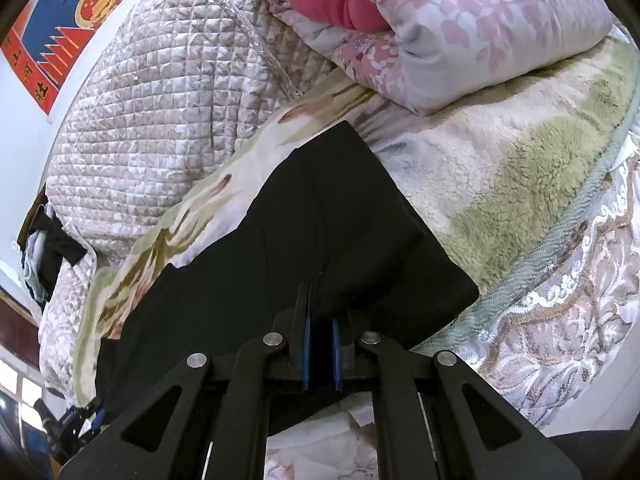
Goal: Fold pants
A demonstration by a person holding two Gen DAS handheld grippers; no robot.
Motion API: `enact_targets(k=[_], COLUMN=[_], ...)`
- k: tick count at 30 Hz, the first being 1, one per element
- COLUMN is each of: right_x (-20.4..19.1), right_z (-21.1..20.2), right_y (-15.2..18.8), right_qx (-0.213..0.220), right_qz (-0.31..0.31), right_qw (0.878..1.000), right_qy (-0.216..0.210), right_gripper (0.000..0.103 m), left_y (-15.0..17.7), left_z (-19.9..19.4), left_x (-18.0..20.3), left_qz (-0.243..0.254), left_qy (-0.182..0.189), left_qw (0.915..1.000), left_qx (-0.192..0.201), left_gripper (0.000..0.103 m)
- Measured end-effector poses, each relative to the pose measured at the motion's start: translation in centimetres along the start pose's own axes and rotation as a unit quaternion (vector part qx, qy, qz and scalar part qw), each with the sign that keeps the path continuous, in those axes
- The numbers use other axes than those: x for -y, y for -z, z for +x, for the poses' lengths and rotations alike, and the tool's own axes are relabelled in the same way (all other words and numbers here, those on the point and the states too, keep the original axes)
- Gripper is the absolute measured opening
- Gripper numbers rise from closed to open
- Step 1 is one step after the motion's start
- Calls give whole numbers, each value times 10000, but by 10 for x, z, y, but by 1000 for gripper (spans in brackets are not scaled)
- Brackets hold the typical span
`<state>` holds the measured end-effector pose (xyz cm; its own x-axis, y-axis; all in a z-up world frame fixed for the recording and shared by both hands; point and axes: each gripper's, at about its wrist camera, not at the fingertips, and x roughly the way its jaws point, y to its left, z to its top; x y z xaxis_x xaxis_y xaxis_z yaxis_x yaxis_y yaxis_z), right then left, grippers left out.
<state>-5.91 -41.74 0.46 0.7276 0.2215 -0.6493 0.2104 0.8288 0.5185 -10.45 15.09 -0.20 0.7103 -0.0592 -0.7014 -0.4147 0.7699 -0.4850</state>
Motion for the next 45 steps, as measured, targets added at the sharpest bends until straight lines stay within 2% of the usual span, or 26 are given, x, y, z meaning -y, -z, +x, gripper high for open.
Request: enact_targets(k=[2, 6, 13, 14, 15, 16, 18, 22, 24, 27, 30, 34, 36, 39, 42, 45], right_x=[-1, -1, 0, 1, 1, 1, 0, -3, -5, -5, -1, -4, -1, -1, 0, -1], right_z=[2, 2, 0, 0, 0, 0, 0, -9, -21, -14, -9, -23, -18, -18, -19, -21], right_y=[1, 0, 3, 3, 3, 3, 2, -1, -3, -2, -1, 1, 4, 7, 10, 10], right_qx=[2, 11, 35, 42, 46, 62, 80, 196, 285, 152, 18, 207, 105, 70, 68, 41], right_qz=[16, 44, 68, 67, 69, 70, 41, -28, -25, -97, 70, 63, 72, 155, 218, 209], right_qw=[10000, 10000, 9999, 9999, 9999, 9999, 10000, 9998, 9994, 9998, 9997, 9996, 9993, 9991, 9988, 9989], right_qy=[9, -15, -70, -67, -66, -56, -32, -45, -182, 127, 220, 200, 356, 398, 430, 415], right_gripper=[8, 9, 9, 9, 9, 9, 8, 6, 6, 6, 6, 6, 6, 5, 5, 5], left_y=[0, -8, -13, -14, -15, -16, -20, -19, -17, -11, -7, -8, -8, -10, -12, -13], left_z=[4, 16, 21, 22, 22, 23, 23, 2, -11, -14, 2, -4, -1, 3, 1, 5], left_x=[2, 3, -4, -4, -3, -3, -8, 0, 6, 7, -3, 1, 0, -5, -1, -2], left_qz=[184, 189, -197, -182, -139, -115, -216, -63, 165, 470, 404, 569, 571, 441, 506, 503], left_qy=[-86, -171, -55, -114, -194, -335, -320, -343, -324, -518, -722, -703, -757, -721, -748, -709], left_qw=[9998, 9996, 9994, 9994, 9993, 9989, 9989, 9987, 9983, 9965, 9965, 9955, 9952, 9963, 9956, 9961], left_qx=[33, 152, 262, 283, 293, 305, 252, 363, 460, 460, 111, 273, 254, 183, 265, 147], left_gripper=[44, 44, 43, 41, 28, 10, 5, 4, 4, 4, 4, 4, 4, 5, 5, 5])
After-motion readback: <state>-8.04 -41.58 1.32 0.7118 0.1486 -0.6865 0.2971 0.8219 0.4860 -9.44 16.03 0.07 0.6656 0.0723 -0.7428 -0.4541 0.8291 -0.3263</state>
